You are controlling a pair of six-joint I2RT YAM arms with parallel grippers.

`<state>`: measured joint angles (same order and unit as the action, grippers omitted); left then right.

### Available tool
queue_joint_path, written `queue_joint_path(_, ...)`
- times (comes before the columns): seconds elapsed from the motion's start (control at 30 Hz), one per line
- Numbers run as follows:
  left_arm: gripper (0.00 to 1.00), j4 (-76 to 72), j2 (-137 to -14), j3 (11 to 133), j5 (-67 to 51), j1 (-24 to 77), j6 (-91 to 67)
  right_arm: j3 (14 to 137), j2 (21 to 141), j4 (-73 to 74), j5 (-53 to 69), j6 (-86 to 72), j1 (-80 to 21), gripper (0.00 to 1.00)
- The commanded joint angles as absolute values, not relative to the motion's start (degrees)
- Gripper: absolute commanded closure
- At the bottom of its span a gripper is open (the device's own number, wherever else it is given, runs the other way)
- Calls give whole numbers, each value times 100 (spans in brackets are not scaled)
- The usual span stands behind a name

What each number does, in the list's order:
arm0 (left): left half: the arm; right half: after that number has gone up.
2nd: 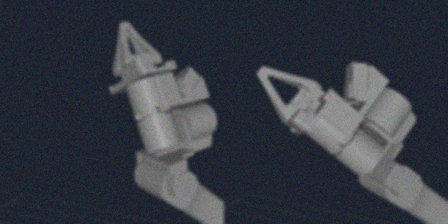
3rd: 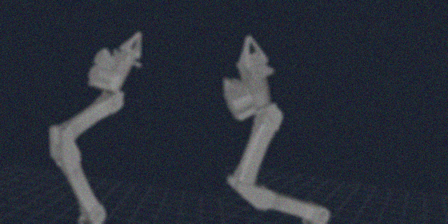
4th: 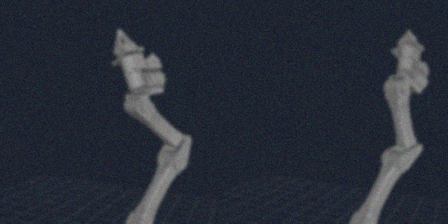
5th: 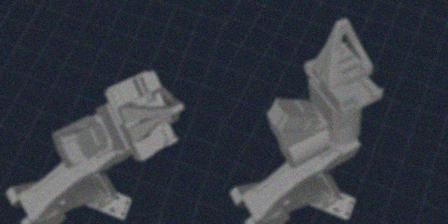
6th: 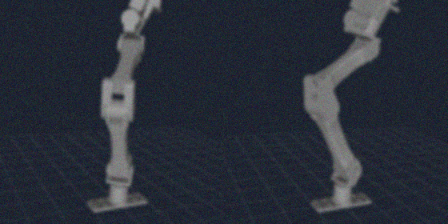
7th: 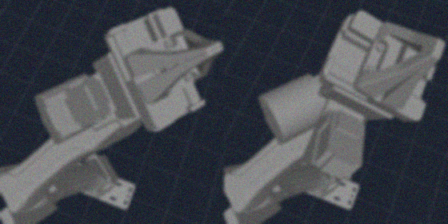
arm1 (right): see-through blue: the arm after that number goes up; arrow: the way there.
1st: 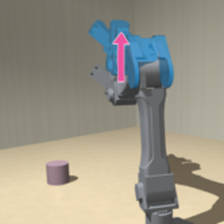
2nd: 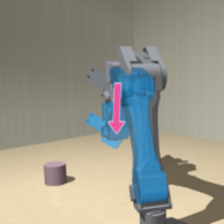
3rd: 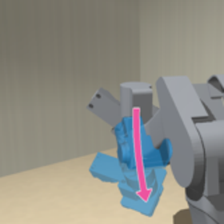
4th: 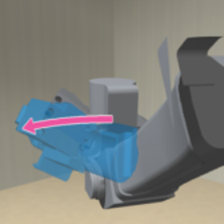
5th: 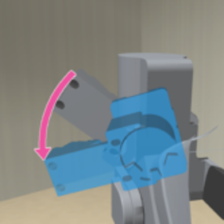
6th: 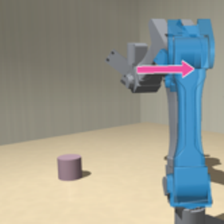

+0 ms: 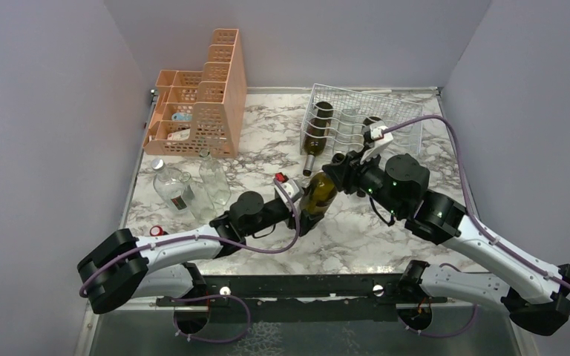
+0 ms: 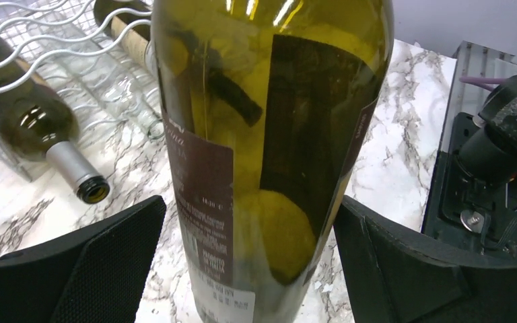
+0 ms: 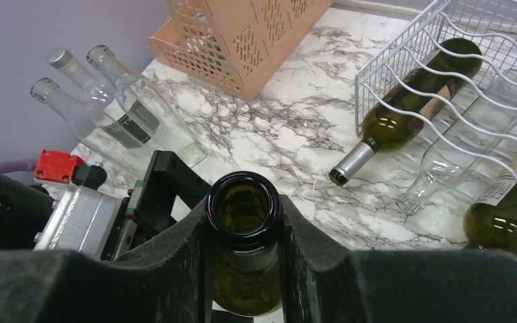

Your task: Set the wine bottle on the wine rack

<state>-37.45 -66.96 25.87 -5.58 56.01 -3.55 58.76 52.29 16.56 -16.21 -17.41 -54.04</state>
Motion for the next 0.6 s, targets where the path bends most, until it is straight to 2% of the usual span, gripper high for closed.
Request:
queue_joint_path(0.0, 1, -4222, -6830, 2830, -997, 5592, -183, 5918, 4985, 1195, -1300, -2123, -5431, 99)
queue_joint_path(0.17, 1, -4405, -7036, 2862, -1513, 5590, 58, 5839, 4935, 1134, -1081, -2081, -5432, 99)
queue_joint_path(0.3, 9, -4578, -7079, 2819, -1529, 5590, 143, 5673, 4780, 1006, -832, -1910, -5432, 99)
queue_joint_path(0.37, 21, -4652, -7075, 2804, -1453, 5590, 233, 5615, 4726, 1038, -813, -1930, -5432, 99)
queue_joint_path(0.47, 48, -4702, -7073, 2805, -1296, 5590, 454, 5622, 4678, 1191, -767, -1930, -5432, 97)
queue_joint_path(0.53, 64, -4707, -6975, 2757, -1341, 5591, 764, 5705, 4666, 1424, -717, -1952, -5432, 90)
queue_joint_path(0.57, 70, -4703, -6906, 2733, -1385, 5591, 953, 5765, 4662, 1570, -705, -1966, -5427, 82)
